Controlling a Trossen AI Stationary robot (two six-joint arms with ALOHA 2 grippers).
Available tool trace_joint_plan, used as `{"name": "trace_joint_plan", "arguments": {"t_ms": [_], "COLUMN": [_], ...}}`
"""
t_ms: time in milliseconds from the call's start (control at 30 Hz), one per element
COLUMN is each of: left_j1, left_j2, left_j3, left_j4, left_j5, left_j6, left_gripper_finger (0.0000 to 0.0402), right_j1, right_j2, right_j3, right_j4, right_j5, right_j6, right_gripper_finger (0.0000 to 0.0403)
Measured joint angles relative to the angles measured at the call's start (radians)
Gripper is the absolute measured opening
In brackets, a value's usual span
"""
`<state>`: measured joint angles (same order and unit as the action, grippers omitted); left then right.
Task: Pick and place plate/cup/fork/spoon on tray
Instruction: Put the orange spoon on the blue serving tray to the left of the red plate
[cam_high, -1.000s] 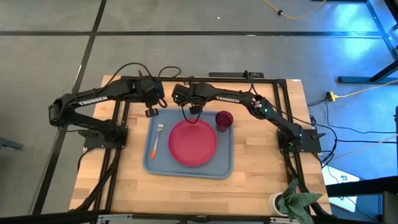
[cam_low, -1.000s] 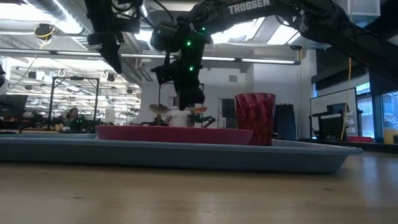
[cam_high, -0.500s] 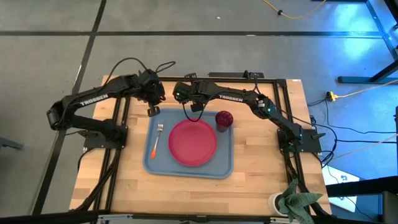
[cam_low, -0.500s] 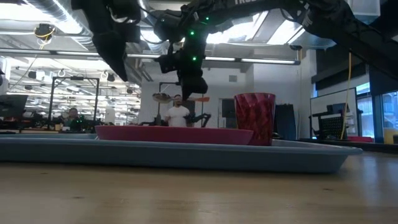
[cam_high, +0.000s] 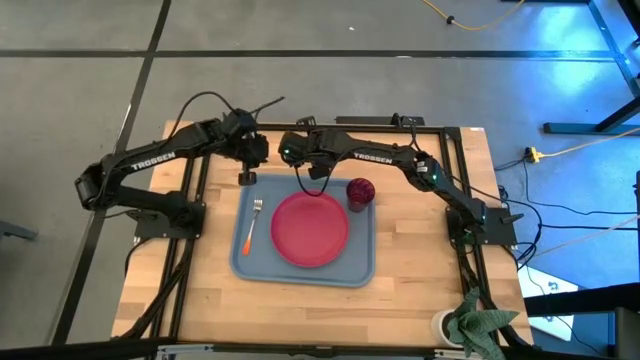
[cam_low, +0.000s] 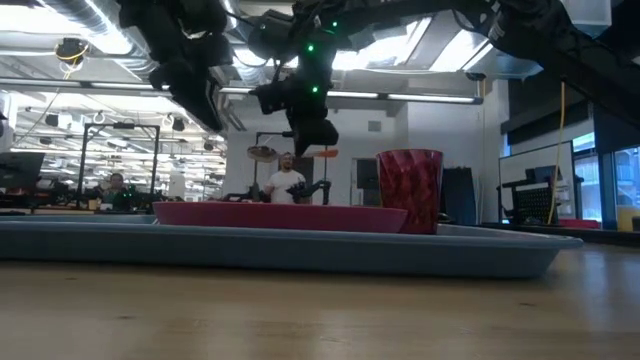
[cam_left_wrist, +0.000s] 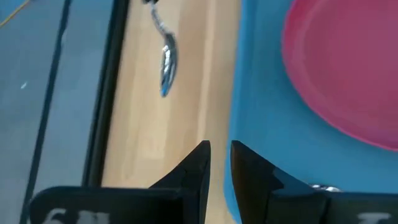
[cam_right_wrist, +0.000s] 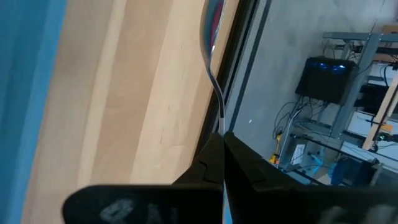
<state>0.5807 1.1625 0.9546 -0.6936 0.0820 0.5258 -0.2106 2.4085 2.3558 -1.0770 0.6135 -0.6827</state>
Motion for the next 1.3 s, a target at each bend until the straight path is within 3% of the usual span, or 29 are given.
{"name": "trace_joint_plan", "arguments": {"t_ms": [267,1300], "left_j1": [0.055,0.056], "left_j2": [0.0,0.029], "left_j3": [0.0,0.0], "left_j4": [0.062,0.108], "left_j5": [0.121,0.149], "left_j6": [0.11,0.221], "left_gripper_finger": [0.0057,0.0057], "right_j1": [0.006,0.014], "right_j2": [-0.051,-0.06], "right_j3": [0.0,0.0], "right_j4": [-0.001,0.027], "right_j5": [-0.056,-0.068], "right_j6": [-0.003,-0.086], "right_gripper_finger": [0.0,0.0]}}
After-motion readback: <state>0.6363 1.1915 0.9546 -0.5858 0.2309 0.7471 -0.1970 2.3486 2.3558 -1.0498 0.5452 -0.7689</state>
